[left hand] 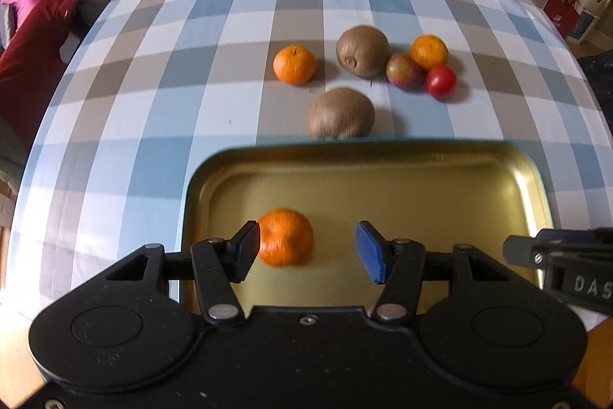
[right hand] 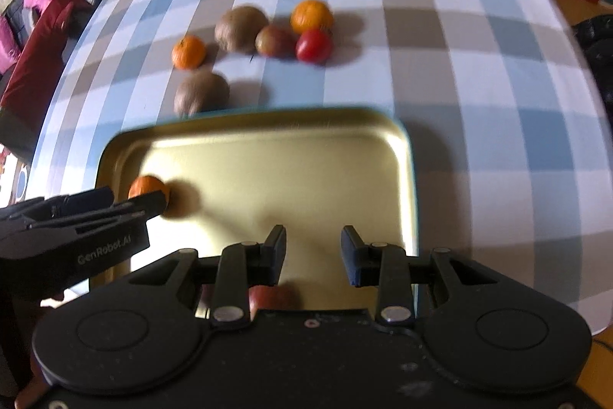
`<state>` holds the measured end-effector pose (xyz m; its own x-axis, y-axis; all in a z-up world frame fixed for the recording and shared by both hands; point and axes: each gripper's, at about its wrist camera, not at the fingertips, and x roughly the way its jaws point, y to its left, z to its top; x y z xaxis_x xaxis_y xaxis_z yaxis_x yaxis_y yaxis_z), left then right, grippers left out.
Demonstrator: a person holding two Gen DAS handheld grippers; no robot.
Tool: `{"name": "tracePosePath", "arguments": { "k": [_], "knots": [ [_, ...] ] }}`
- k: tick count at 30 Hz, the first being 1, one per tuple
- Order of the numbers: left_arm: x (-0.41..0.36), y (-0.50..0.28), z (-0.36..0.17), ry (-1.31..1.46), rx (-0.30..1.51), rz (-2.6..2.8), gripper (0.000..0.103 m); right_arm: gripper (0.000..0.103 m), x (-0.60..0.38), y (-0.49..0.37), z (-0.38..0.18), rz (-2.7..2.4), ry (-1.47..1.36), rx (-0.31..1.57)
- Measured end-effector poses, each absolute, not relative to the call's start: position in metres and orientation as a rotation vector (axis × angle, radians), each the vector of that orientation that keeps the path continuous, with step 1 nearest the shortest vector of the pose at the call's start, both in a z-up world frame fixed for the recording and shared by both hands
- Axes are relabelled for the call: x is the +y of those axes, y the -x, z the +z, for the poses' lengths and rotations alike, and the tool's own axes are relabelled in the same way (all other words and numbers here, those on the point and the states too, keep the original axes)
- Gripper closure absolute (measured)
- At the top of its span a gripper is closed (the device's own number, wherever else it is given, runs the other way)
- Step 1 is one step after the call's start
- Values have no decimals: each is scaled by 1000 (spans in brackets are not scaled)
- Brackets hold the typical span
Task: Organize fruits
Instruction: 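Lift both open tools out of the tray back toward the fruit row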
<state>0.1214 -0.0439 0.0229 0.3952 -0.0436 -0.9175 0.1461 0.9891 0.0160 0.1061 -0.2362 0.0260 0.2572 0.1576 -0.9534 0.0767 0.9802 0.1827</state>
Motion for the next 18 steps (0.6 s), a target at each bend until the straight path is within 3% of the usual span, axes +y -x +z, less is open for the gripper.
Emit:
{"name": "tracePosePath", "arguments": {
  "k": [18],
  "knots": [
    [-28, -178, 21, -24, 1178, -98, 42, 68, -256, -167, 30, -41, -224, 1278]
  ]
}}
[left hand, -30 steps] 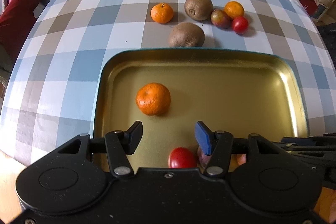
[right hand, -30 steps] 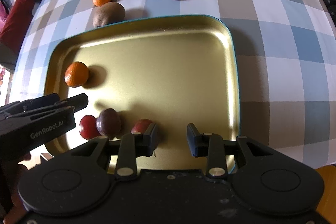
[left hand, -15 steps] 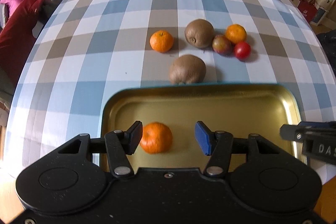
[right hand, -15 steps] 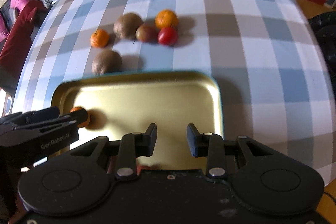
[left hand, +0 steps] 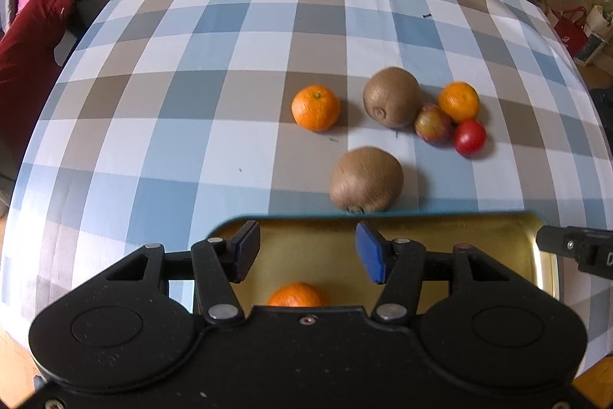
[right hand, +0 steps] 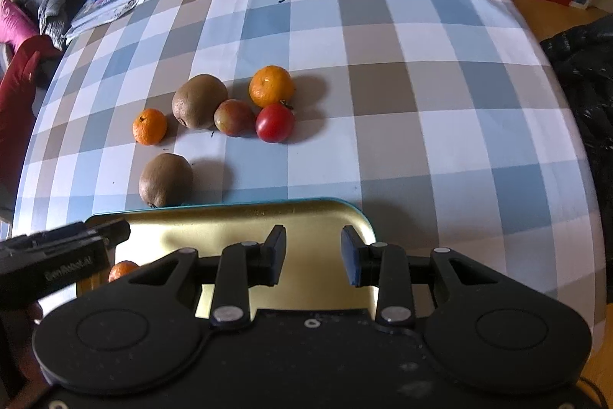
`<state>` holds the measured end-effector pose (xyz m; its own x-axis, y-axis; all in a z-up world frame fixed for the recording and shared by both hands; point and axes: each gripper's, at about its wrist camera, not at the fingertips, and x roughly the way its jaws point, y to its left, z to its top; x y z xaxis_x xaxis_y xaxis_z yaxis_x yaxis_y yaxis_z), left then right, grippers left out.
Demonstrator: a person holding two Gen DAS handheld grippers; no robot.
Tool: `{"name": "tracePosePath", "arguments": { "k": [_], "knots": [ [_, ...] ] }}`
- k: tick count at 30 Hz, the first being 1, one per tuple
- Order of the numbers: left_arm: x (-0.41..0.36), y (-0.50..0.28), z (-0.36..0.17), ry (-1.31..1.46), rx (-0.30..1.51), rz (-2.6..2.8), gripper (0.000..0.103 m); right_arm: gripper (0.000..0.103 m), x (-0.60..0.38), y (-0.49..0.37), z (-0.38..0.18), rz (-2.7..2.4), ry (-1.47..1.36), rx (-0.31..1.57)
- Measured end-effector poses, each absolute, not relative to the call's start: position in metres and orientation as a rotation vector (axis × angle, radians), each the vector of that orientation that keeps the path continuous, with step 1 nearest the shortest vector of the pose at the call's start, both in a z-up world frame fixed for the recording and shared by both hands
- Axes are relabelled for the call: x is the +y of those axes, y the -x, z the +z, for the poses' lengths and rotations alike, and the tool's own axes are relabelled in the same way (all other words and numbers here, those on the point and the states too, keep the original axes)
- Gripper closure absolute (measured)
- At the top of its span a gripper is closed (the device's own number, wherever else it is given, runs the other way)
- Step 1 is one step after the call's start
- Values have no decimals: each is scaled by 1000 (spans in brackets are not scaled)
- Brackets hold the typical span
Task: Organize fruits
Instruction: 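Lift both open tools out of the tray back toward the fruit row, then reach the left tool to a mandarin while the right tool reaches another mandarin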
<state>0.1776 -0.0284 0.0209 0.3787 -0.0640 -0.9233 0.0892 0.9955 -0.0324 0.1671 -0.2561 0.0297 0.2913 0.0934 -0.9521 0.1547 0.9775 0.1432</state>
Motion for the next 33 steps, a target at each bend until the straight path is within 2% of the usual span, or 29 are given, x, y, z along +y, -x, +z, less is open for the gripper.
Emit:
{"name": "tracePosePath", "arguments": {
  "k": [18, 33],
  "knots": [
    [-45, -260, 3, -7, 1225, -118, 42, 68, -277, -243, -7, -48, -319, 1402],
    [-47, -294, -25, -6, 1264, -85, 43, 68, -286, -266, -13, -62, -352, 1380]
  ]
}}
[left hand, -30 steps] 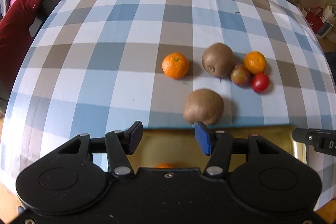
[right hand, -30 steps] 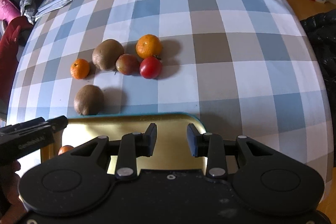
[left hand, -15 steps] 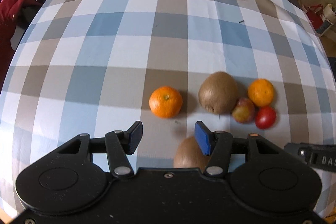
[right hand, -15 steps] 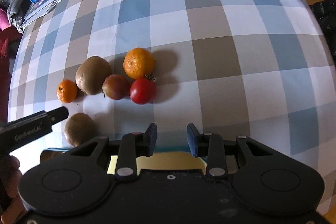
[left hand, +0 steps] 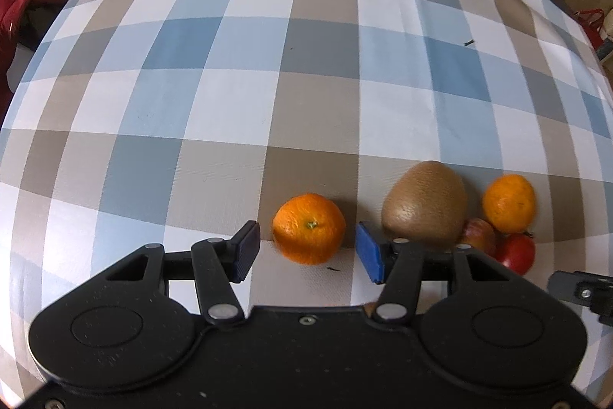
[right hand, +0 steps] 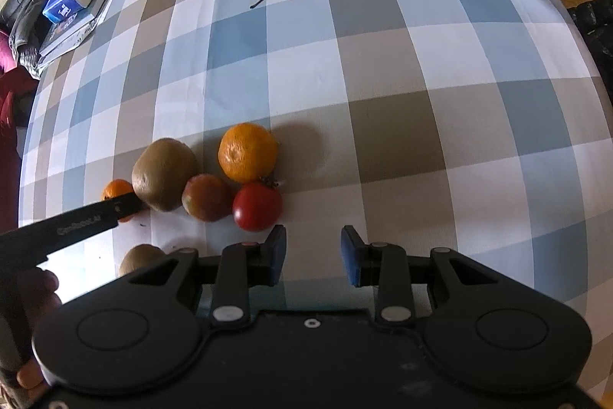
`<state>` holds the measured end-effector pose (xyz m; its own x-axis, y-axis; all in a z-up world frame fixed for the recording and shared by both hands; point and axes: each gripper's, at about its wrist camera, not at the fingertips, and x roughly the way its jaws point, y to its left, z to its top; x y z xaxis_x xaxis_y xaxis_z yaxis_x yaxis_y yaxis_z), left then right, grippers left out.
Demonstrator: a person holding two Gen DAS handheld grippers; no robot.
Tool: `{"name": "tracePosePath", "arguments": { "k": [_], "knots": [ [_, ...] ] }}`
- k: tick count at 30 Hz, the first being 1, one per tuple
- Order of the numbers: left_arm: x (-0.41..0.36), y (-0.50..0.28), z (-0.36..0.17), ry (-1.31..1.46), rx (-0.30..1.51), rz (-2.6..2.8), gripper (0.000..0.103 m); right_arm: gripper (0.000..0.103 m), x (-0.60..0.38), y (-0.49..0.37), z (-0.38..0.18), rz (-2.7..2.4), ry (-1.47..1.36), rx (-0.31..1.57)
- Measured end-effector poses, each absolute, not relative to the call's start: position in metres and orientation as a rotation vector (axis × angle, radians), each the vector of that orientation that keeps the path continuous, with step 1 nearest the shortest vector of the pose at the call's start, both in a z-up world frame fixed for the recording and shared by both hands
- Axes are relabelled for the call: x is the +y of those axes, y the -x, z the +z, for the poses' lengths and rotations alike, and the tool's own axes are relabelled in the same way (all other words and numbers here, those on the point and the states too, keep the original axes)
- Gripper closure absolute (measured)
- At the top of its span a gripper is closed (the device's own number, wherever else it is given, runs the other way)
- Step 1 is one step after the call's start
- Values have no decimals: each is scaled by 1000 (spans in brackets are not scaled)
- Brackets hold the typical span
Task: Organize fruits
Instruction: 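Reach the left tool to a mandarin while the right tool reaches another mandarin, then close the left tool on its mandarin while the right tool grasps its mandarin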
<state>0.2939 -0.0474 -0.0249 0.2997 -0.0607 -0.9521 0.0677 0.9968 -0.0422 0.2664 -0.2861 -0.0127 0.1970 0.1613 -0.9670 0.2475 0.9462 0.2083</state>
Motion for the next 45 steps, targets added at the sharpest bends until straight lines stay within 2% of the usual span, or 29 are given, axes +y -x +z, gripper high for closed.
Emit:
{"name": "tracePosePath", "arguments": {
  "k": [11, 29, 38, 45],
  "knots": [
    [-41, -300, -28, -3, 1239, -76, 52, 68, -281, -280, -6, -66, -389, 1337],
    [-21, -311, -34, -14, 1199, -21, 49, 68, -257, -317, -19, -63, -403, 1311],
    [-20, -312, -34, -19, 1197, -34, 48, 62, -249, -327, -28, -75, -377, 1294],
    [-19, -313, -34, -9, 1202, -54, 47, 62, -245, -333, -40, -39, -417, 1335]
  ]
}}
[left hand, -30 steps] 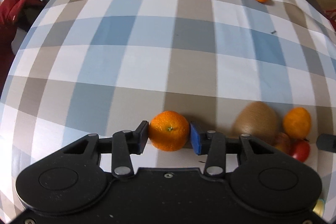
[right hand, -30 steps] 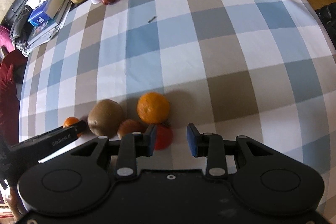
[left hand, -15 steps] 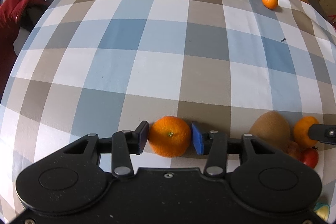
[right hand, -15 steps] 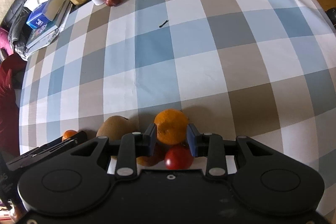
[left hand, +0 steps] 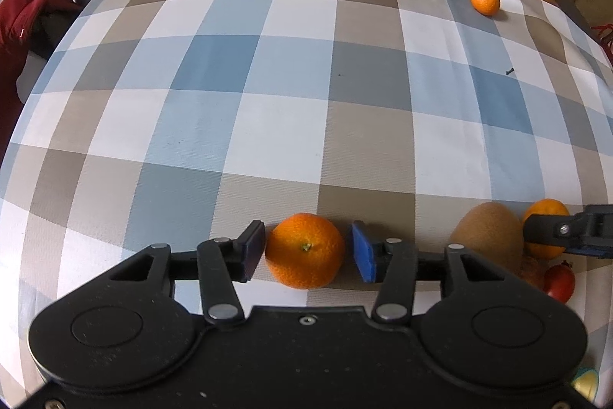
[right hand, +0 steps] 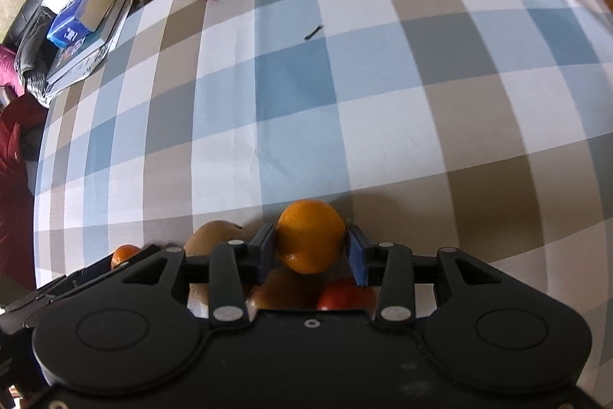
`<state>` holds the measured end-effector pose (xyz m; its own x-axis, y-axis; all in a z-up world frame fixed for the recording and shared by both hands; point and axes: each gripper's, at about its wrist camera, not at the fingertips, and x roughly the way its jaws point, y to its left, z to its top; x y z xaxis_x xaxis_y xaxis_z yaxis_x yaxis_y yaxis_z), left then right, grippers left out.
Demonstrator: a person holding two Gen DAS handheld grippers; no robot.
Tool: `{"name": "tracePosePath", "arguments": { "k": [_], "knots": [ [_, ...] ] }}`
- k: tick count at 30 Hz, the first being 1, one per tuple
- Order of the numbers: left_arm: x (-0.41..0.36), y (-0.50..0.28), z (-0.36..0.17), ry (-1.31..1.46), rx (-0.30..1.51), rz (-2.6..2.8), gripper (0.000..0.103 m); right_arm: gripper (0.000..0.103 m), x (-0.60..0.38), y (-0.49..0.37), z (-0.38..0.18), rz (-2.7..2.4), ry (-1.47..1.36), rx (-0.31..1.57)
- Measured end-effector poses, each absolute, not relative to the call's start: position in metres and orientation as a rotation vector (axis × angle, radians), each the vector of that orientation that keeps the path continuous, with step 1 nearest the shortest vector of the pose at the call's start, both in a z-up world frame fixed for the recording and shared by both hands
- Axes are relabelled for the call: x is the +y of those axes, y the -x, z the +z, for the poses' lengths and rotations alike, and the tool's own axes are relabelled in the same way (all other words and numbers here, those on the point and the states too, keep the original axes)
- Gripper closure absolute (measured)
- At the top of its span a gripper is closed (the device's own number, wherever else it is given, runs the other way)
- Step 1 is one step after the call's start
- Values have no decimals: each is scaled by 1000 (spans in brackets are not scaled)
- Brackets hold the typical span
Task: Organize fruits
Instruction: 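Close the left tool on its mandarin while the right tool grasps its mandarin, then carry both mandarins into the gold tray and open both tools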
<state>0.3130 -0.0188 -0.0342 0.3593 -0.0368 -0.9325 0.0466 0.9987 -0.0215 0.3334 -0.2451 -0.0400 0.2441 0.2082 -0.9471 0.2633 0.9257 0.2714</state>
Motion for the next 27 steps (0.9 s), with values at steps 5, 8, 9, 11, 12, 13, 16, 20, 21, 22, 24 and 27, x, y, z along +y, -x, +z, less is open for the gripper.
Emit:
{"name": "tracePosePath", "arguments": {
  "k": [5, 8, 9, 11, 12, 13, 16, 20, 21, 22, 24, 27],
  "knots": [
    [-18, -313, -34, -13, 1202, -59, 47, 62, -241, -334, -46, -37, -404, 1344],
    [-19, -314, -34, -15, 1204, -57, 48, 63, -240, -334, -45, -27, -389, 1338],
    [-19, -314, -34, -15, 1205, -56, 49, 63, -240, -333, -45, -24, -385, 1336],
    [-18, -314, -34, -11, 1204, -47, 54, 63, -241, -332, -45, -22, -380, 1335],
    [-17, -314, -34, -8, 1202, -53, 54, 63, -241, -331, -44, -27, -375, 1334],
    [-17, -314, -34, -5, 1204, -57, 54, 63, -241, -331, -43, -39, -368, 1331],
    [-16, -313, -33, 5, 1210, -60, 54, 63, -244, -327, -39, -77, -343, 1299],
    [-17, -308, -25, 8, 1198, -59, 54, 63, -254, -321, -31, -103, -362, 1278],
    [-17, -306, -21, 7, 1193, -60, 54, 63, -257, -319, -29, -106, -369, 1276],
    [-18, -303, -17, 5, 1187, -60, 54, 63, -260, -316, -26, -111, -375, 1271],
    [-19, -296, -8, 4, 1174, -64, 54, 63, -264, -308, -19, -121, -379, 1254],
    [-21, -282, 6, -2, 1155, -66, 54, 63, -268, -293, -8, -127, -384, 1233]
  ]
}}
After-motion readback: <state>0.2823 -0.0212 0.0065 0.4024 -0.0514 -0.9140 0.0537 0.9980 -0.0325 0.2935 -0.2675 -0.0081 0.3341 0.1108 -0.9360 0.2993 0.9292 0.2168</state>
